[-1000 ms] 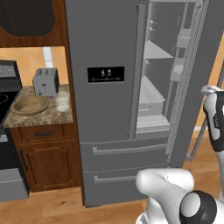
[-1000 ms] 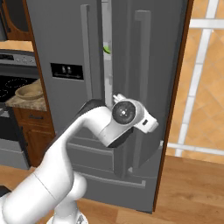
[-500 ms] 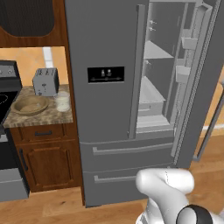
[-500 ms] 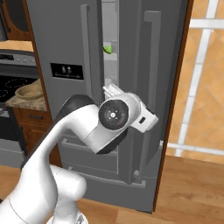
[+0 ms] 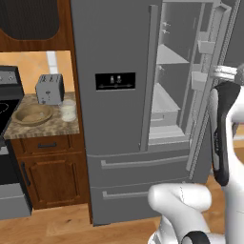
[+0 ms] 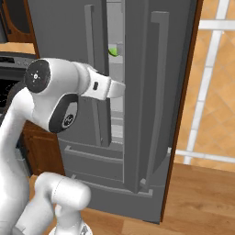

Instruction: Grab a lemon wedge from the fridge and one ice cube from the ice bowl, and put them in the glass of lemonade.

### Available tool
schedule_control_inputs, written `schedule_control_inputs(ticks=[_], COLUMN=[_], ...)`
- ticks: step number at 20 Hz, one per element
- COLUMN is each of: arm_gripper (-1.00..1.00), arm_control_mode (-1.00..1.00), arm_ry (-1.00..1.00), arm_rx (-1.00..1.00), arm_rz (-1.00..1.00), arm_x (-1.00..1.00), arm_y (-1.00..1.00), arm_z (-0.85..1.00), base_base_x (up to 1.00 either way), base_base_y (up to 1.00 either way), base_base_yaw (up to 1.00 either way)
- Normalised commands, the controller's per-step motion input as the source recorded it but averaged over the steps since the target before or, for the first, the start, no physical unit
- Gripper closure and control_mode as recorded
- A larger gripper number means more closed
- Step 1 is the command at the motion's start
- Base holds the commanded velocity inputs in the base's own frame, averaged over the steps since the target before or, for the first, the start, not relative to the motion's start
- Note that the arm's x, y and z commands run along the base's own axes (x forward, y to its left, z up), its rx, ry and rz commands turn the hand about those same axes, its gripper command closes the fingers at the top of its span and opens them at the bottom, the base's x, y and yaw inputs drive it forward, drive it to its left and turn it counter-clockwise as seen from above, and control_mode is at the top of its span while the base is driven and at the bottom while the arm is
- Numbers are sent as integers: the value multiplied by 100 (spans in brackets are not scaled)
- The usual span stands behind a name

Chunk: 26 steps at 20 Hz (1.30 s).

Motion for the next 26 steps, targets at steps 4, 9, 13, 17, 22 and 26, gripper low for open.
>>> schedule_control_inputs(ticks=[4, 9, 13, 17, 22, 26], arm_gripper=[-100, -100, -100, -100, -100, -100], arm_control_mode=[-100, -100, -100, -100, -100, -100], arm_ry=[39, 45, 29, 0, 12, 30], arm_rx=[-63, -74, -63, -9, 0, -1], arm_rz=[-3, 0, 0, -2, -5, -4], arm_x=[78, 84, 94, 24, 18, 47], arm_y=[99, 72, 17, -38, -47, -19], arm_z=[6, -11, -35, -17, -17, -20], base_base_x=[0, 0, 0, 0, 0, 0], base_base_y=[0, 0, 0, 0, 0, 0], base_base_yaw=[0, 0, 0, 0, 0, 0])
